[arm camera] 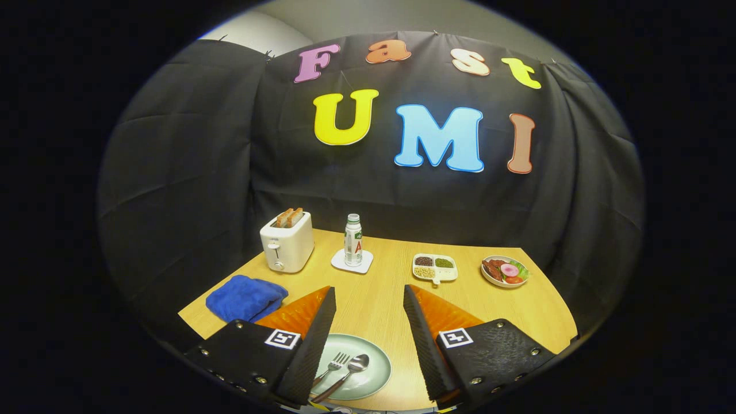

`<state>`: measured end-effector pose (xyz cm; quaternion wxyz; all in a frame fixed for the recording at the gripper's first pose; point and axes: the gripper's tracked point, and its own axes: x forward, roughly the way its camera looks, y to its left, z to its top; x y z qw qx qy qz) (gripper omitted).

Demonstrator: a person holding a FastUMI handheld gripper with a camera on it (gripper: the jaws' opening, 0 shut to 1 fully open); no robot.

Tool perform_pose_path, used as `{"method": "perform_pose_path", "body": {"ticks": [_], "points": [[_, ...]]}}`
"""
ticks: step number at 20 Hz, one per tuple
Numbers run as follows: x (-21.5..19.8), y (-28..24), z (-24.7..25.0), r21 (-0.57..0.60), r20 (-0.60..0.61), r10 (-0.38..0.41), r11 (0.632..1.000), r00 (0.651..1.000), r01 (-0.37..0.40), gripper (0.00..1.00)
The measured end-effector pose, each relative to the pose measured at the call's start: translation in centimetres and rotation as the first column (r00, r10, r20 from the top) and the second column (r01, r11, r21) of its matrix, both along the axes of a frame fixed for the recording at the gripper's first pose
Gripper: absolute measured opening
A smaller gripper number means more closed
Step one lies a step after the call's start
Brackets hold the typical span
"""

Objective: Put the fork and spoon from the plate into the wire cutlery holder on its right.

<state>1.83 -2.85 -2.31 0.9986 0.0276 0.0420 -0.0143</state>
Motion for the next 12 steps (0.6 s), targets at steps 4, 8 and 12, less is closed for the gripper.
{"method": "perform_pose_path", "body": {"ticks": [4,8,12], "points": [[0.5,-0.3,-0.6,0.015,-0.016,0.004,1.000,1.000,-0.004,0.73],[1.2,-0.7,-1.9,0.039,-0.065,0.005,0.999,0.998,-0.002,0.73],[1.9,-0.8,-4.0,0.077,-0.142,0.014,0.997,0.990,-0.003,0.73]]}}
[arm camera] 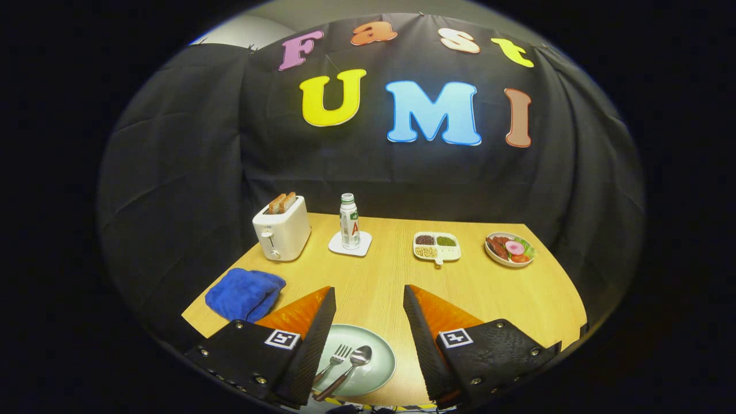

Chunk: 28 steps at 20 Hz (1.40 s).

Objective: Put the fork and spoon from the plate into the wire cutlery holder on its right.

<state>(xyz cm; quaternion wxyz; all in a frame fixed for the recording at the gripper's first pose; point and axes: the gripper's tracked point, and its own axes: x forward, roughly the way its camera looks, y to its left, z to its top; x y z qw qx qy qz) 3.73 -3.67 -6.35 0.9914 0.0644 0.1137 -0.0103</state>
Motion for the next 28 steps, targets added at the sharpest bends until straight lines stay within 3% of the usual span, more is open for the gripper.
{"method": "perform_pose_path", "body": {"ticks": [4,10,11,12,14,15,16,20,24,27,28], "points": [[0.3,0.5,-3.8,0.051,-0.127,0.032,0.998,0.991,-0.025,0.74],[-0.3,2.0,-10.7,0.107,-0.334,0.091,0.993,0.938,-0.058,0.71],[-0.6,2.4,-11.8,0.114,-0.366,0.103,0.991,0.925,-0.065,0.70],[-0.7,3.1,-12.6,0.136,-0.389,0.127,0.987,0.912,-0.079,0.63],[-1.0,3.9,-14.3,0.158,-0.433,0.151,0.983,0.889,-0.090,0.61],[-1.3,4.3,-15.0,0.172,-0.453,0.168,0.980,0.876,-0.098,0.52],[-1.5,4.9,-15.9,0.191,-0.476,0.187,0.976,0.860,-0.106,0.50],[-2.6,6.8,-19.2,0.264,-0.583,0.239,0.960,0.776,-0.097,0.51],[-2.6,7.3,-21.0,0.259,-0.625,0.250,0.960,0.739,-0.105,0.51],[-3.4,8.2,-22.9,0.311,-0.668,0.278,0.947,0.690,-0.080,0.51],[-2.8,7.7,-23.5,0.289,-0.698,0.253,0.955,0.669,-0.060,0.36]]}}
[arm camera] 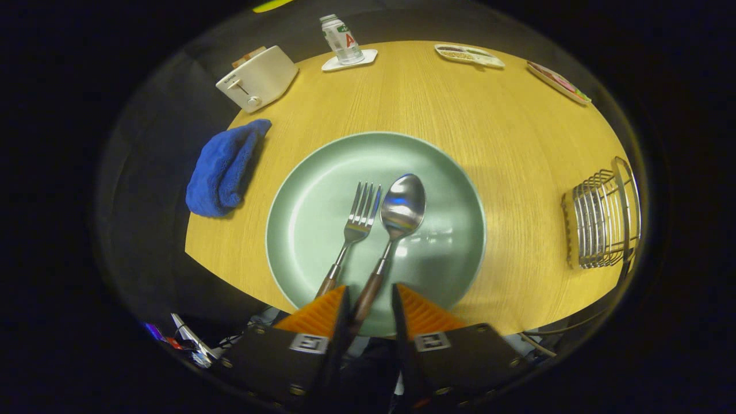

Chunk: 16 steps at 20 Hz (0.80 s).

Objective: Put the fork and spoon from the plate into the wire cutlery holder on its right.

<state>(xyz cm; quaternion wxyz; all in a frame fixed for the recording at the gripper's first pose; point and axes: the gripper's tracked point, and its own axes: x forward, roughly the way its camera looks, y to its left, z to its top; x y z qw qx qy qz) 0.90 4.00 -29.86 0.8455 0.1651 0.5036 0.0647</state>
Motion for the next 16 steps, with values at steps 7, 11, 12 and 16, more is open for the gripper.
{"method": "perform_pose_path", "body": {"ticks": [7,11,12,16], "points": [[-0.6,-2.2,0.2,-0.080,-0.033,-0.010,0.997,0.999,0.008,0.06],[-0.6,-2.2,0.6,-0.024,-0.039,-0.033,0.999,0.999,0.032,0.06],[-0.6,-2.2,0.7,-0.014,-0.036,-0.039,0.999,0.999,0.039,0.06],[-0.1,-2.6,1.8,0.019,0.011,-0.058,0.998,0.998,0.058,0.06]]}}
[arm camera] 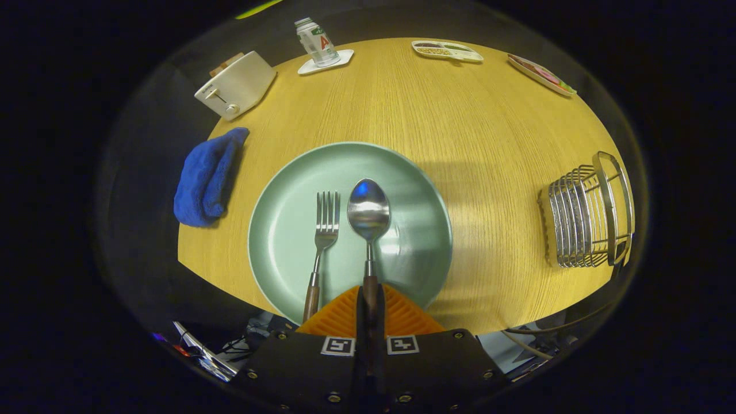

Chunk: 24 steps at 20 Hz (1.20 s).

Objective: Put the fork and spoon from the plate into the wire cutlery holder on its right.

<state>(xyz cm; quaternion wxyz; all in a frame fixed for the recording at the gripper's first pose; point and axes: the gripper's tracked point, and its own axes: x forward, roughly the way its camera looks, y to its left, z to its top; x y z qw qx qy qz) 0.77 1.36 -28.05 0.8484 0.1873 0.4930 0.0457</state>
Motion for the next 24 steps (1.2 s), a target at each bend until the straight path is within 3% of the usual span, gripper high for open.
{"method": "perform_pose_path", "body": {"ticks": [7,12,17,24], "points": [[0.6,-0.9,3.6,0.118,0.106,-0.059,0.992,0.993,0.046,0.06],[0.0,-3.7,6.2,0.137,0.173,-0.127,0.985,0.977,0.103,0.06],[-1.0,-8.2,7.8,0.168,0.211,-0.257,0.960,0.943,0.224,0.06],[-4.3,-15.0,8.4,0.149,0.241,-0.431,0.902,0.870,0.406,0.06]]}}
